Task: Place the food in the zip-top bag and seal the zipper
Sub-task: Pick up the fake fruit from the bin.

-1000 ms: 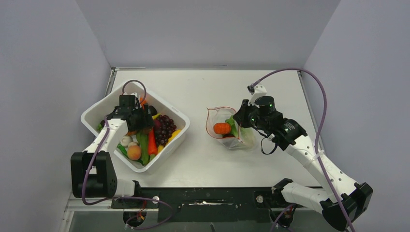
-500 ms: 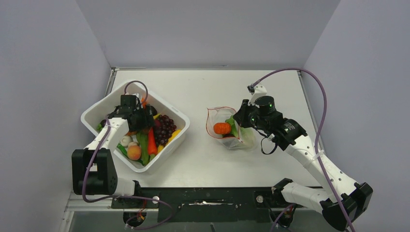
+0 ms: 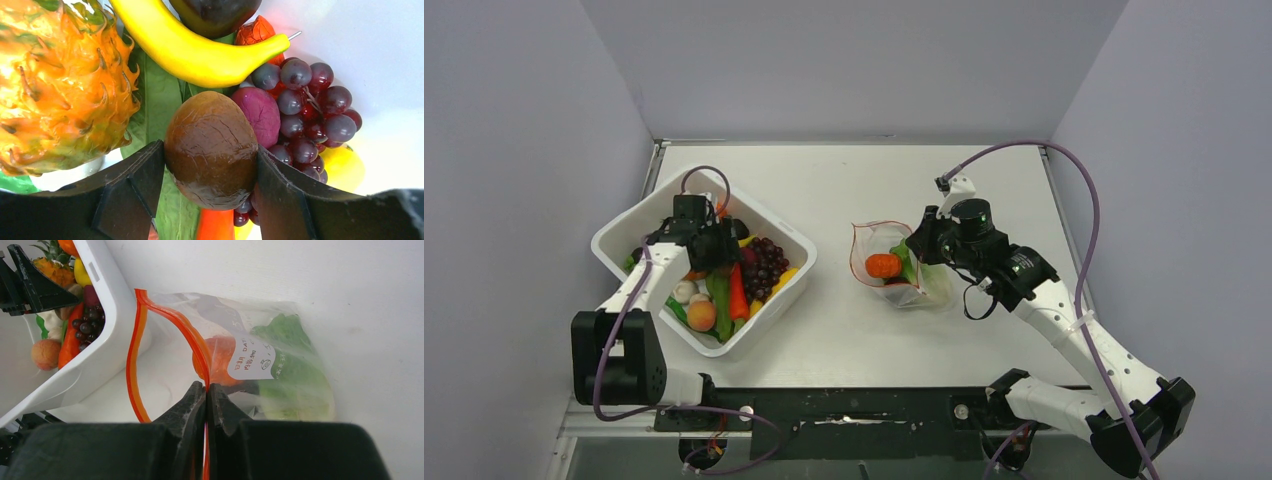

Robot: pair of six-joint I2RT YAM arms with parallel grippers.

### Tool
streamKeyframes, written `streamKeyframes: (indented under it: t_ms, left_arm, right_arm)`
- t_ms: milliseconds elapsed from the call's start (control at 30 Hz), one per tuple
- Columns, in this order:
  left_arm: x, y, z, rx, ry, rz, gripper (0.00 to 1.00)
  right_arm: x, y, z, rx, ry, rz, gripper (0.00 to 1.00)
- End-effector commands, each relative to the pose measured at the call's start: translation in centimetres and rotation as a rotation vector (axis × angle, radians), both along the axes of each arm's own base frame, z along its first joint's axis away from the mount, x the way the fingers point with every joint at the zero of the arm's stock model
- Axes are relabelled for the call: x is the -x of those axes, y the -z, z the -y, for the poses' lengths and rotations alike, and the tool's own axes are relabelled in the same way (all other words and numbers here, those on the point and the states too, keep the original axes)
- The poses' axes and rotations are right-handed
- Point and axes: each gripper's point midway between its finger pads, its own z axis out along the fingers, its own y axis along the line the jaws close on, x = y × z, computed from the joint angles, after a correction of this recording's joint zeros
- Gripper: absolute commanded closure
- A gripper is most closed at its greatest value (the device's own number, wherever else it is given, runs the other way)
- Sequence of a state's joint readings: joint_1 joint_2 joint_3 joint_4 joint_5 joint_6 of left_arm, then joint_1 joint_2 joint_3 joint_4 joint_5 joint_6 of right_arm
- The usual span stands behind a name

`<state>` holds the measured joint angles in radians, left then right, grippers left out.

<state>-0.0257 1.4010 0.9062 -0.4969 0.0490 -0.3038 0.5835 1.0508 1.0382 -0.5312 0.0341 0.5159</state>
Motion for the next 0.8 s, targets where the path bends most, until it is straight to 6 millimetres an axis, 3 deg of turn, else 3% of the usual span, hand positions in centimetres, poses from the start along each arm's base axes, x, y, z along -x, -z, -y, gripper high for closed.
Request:
streamKeyframes:
  t_ms: [0,333,533,767]
  left_arm:
    - [-1.0,-3.4,0.4,0.006,0.011,0.083,0.59]
    - [-0.5,-6.4,0.4,-0.002,0.007,0.142,0.62]
    - [-0.4,-10.5,1.9,0.076,0.048,0.244,0.62]
    - [0.3,-16.4,6.0,0.28,0.179,0.412,0.62]
  right_arm:
    - [-0.8,-2.5,-0.6,-0.049,0.002,0.074,1.0]
    - [-0.9,-2.7,-1.0,-0.065,0.001,0.066,1.0]
    - [-1.2,-3.2,-2.0,-0.112,0.001,0.066,1.0]
    - [-1.8,-3.7,-2.2,-0.146,0.041,0.082,1.0]
